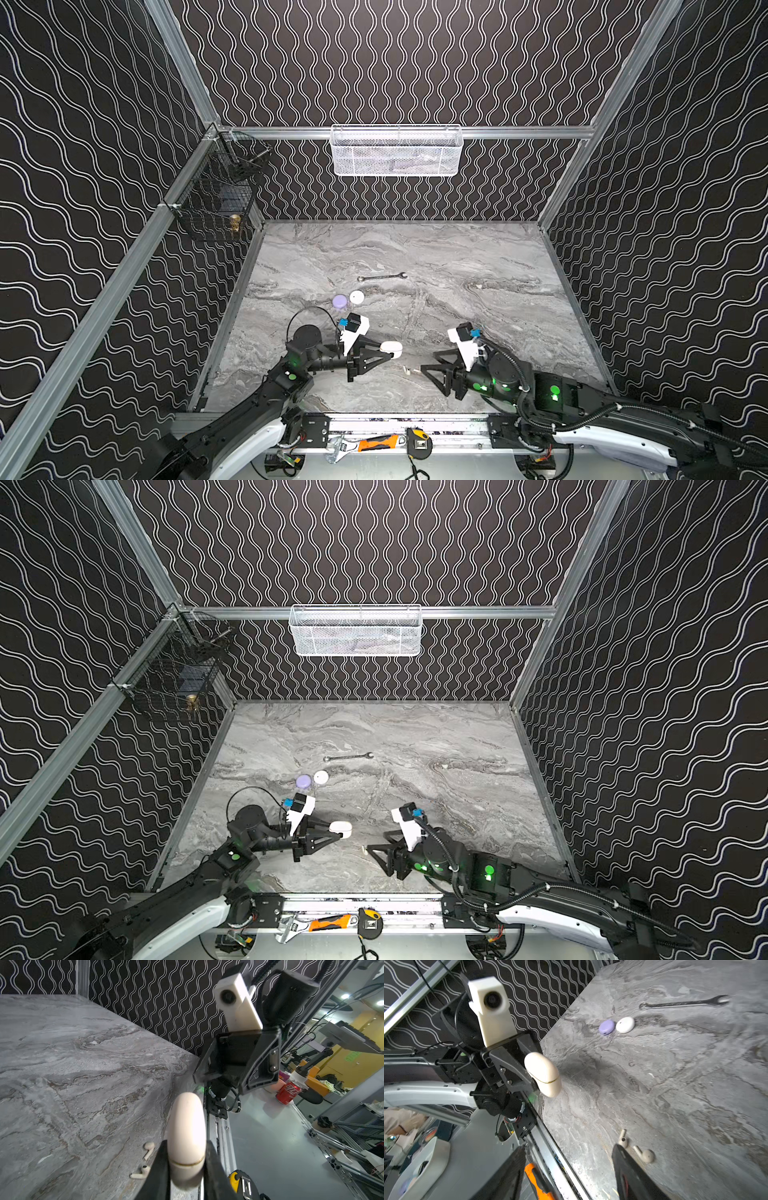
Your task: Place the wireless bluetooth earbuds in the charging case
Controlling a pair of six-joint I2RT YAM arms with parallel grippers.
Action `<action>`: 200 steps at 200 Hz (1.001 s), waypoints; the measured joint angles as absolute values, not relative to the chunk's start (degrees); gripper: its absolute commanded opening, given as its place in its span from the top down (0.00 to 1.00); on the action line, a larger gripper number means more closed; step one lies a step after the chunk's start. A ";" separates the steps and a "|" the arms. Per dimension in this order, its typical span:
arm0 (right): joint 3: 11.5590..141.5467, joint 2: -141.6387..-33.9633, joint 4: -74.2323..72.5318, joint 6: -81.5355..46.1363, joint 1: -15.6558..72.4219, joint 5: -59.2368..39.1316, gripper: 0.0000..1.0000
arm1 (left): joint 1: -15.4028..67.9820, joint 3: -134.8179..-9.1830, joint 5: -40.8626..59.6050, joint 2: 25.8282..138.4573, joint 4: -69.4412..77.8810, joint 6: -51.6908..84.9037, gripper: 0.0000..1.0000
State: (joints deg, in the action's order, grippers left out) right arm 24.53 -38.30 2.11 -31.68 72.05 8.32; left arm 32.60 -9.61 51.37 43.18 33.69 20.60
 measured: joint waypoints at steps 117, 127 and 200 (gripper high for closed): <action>35.51 -58.28 -11.03 -26.26 72.29 11.97 0.50 | 35.33 -10.22 51.48 36.93 28.47 17.54 1.00; 35.64 -58.35 -10.98 -26.24 72.25 13.04 0.52 | 35.81 -10.46 51.62 36.71 28.40 17.30 1.00; 36.03 -58.78 -11.42 -26.30 71.92 13.13 0.55 | 36.49 -11.25 50.72 34.92 25.30 15.20 1.00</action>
State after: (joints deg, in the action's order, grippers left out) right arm 36.03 -58.78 -11.42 -26.30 71.92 13.13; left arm 36.49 -11.25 50.72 34.92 25.30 15.20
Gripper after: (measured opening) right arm 0.440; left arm 0.210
